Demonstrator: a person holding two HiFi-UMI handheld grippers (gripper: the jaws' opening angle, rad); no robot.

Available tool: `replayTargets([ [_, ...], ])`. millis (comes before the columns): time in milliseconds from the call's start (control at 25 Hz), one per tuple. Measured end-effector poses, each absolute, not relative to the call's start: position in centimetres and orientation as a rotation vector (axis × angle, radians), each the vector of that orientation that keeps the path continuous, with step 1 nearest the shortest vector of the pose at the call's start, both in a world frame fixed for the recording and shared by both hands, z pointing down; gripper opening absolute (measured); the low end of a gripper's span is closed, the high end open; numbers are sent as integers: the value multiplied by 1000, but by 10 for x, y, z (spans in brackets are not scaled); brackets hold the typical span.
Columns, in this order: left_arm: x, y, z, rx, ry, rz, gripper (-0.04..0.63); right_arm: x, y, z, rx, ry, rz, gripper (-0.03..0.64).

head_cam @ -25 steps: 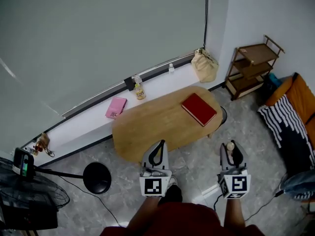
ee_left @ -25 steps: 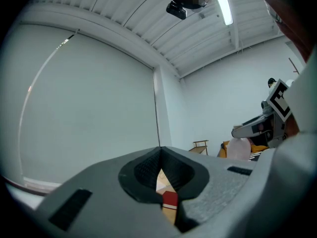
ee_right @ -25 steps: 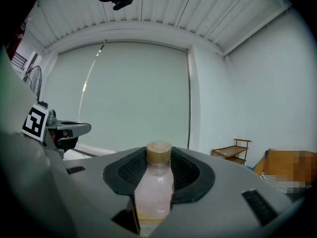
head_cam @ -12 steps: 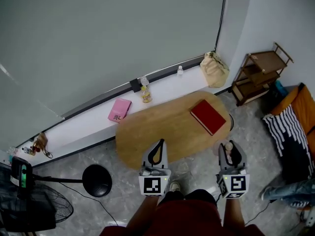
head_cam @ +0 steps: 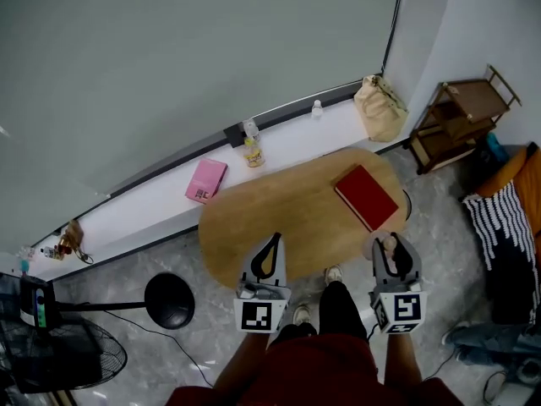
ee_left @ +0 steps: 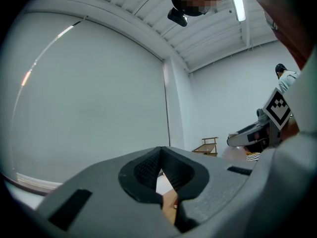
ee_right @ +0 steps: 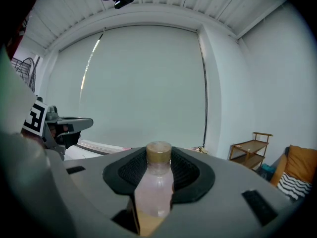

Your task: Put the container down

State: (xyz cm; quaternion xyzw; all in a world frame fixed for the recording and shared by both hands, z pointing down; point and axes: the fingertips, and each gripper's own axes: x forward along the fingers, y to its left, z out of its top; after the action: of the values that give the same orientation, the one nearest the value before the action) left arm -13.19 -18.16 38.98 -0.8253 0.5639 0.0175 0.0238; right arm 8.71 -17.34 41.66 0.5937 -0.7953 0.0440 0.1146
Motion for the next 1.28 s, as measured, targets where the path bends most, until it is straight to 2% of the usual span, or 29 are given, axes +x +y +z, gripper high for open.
replayTargets([
  [600,-94,-274,476,-2628,1845,-120,5,97,-291,540,1504,-2321,330,141],
  [1280,-77,-316,585,-2672,2028,-359,5,91,-334,726,1244,-2199,526,141],
])
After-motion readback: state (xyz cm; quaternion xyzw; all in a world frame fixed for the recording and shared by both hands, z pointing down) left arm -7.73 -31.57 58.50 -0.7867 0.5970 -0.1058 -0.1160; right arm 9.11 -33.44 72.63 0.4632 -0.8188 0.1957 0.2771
